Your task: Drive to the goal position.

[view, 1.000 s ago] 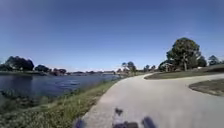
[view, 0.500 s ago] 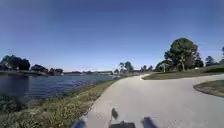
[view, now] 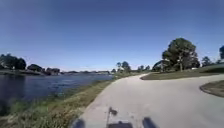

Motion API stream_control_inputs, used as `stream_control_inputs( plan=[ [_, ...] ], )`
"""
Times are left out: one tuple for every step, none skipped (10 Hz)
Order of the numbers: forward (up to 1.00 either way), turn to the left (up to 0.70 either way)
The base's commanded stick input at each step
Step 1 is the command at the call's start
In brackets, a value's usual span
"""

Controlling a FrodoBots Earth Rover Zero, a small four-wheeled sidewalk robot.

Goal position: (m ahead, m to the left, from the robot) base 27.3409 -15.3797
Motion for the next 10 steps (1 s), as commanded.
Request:
stream_control_inputs(
  plan=[
    [0.85, 0.00],
    [0.85, 0.00],
    [0.85, 0.00],
    [0.85, 0.00],
    [0.85, 0.00],
    [0.85, 0.00],
    [0.85, 0.00],
    [0.85, 0.00],
    [0.85, 0.00],
    [0.85, 0.00]
  ],
)
